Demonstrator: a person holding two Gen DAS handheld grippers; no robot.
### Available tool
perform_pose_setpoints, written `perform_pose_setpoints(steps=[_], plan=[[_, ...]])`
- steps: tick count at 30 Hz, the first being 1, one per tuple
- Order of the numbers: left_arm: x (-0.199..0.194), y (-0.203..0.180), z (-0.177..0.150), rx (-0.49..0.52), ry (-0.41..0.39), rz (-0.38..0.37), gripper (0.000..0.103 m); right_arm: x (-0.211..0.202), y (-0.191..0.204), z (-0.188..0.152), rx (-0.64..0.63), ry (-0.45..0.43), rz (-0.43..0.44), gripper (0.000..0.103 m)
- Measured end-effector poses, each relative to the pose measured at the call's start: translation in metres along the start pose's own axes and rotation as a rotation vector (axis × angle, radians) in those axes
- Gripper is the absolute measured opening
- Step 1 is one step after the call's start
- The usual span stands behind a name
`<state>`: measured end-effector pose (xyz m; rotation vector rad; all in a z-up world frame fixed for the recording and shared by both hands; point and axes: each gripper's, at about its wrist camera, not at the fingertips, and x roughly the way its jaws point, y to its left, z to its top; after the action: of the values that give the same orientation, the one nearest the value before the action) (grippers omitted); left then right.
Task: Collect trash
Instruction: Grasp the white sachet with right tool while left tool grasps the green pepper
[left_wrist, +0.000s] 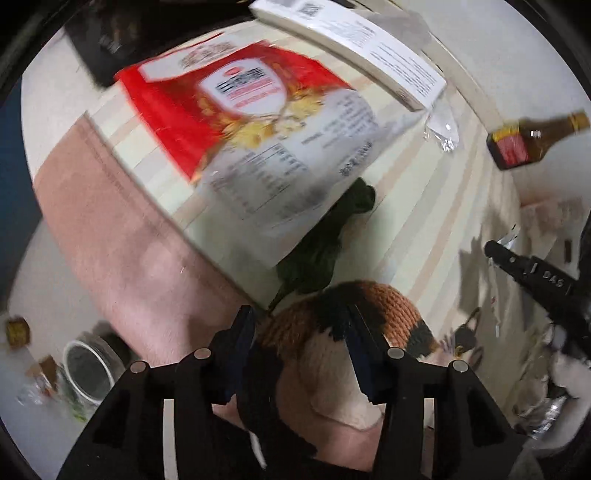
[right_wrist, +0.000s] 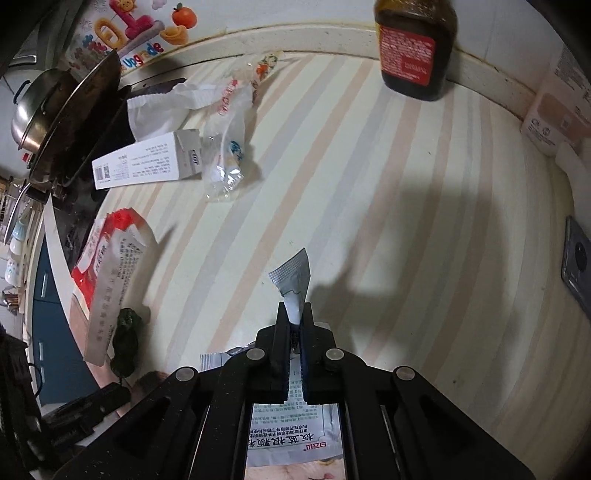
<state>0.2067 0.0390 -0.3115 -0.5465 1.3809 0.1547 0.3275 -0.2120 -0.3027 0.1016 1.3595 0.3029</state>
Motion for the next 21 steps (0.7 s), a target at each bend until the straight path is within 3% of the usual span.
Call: perform_pose_setpoints(steps=[8, 9, 10, 11, 15, 21], plan=[[0.014, -0.037, 0.045, 0.131, -0.102, 0.091, 0.044, 0.002, -0.001, -0.003, -0.016, -0.008, -0.019, 0.004], [0.014, -0.039, 0.047, 0.147, -0.110, 0.091, 0.038, 0.002, -0.001, -0.003, -0.019, -0.010, -0.020, 0.004], [0.016, -0.046, 0.049, 0.179, -0.119, 0.102, 0.018, 0.001, -0.001, -0.005, -0.021, -0.016, -0.022, 0.004], [0.017, -0.048, 0.050, 0.202, -0.112, 0.102, 0.016, 0.000, 0.001, -0.005, -0.021, -0.021, -0.021, 0.003], [0.016, -0.062, 0.045, 0.288, -0.100, 0.105, 0.014, -0.009, 0.002, -0.008, -0.032, -0.043, -0.013, 0.002], [-0.007, -0.063, 0.022, 0.252, -0.105, 0.063, 0.014, -0.030, 0.004, -0.008, -0.026, -0.076, 0.019, 0.002]])
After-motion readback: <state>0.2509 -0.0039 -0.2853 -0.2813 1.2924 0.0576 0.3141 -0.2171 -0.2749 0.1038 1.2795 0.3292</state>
